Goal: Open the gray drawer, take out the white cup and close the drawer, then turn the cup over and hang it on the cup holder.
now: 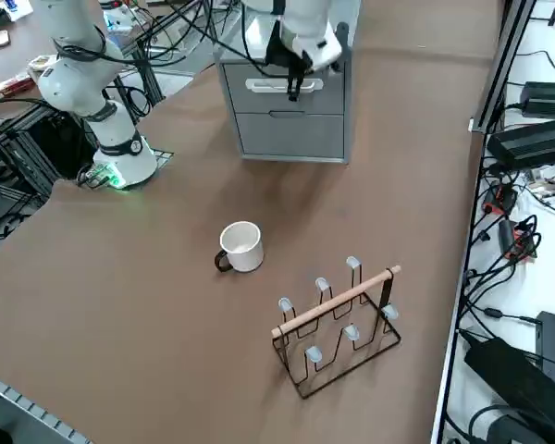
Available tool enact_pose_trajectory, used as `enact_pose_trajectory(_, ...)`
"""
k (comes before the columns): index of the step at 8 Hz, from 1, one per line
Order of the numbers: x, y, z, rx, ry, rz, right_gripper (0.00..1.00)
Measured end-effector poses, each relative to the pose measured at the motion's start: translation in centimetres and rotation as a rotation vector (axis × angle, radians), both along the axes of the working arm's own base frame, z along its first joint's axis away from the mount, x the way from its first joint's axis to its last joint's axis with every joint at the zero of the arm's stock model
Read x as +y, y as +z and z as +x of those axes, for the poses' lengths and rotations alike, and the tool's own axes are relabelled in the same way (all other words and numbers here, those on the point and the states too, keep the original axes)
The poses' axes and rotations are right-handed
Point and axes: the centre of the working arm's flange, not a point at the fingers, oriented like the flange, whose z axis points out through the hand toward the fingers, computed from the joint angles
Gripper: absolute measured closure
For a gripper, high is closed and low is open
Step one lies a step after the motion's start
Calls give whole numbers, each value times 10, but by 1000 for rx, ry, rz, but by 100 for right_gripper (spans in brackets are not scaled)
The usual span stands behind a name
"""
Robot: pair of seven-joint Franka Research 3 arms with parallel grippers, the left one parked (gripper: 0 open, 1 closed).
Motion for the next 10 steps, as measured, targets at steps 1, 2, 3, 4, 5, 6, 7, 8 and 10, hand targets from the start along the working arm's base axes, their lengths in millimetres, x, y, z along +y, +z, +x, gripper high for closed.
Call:
enact_pose_trajectory(1, -8, 25, 6, -45, -8, -7, 89)
enact_pose_trajectory(2, -25, 46, 10, -73, -25, -18, 82)
enact_pose_trajectory(3, -52, 65, 14, -91, -62, -24, 75)
enact_pose_trajectory(4, -88, 77, 15, -98, -115, -27, 70)
enact_pose_trajectory(5, -126, 83, 13, -97, -172, -30, 51)
enact_pose_trajectory(6, -164, 81, 9, -90, -232, -35, 46)
enact_pose_trajectory(7, -196, 74, 6, -76, -285, -38, 41)
enact_pose_trajectory(8, -226, 62, 3, -55, -333, -39, 34)
enact_pose_trajectory(10, -279, 34, -5, -9, -420, -36, 27)
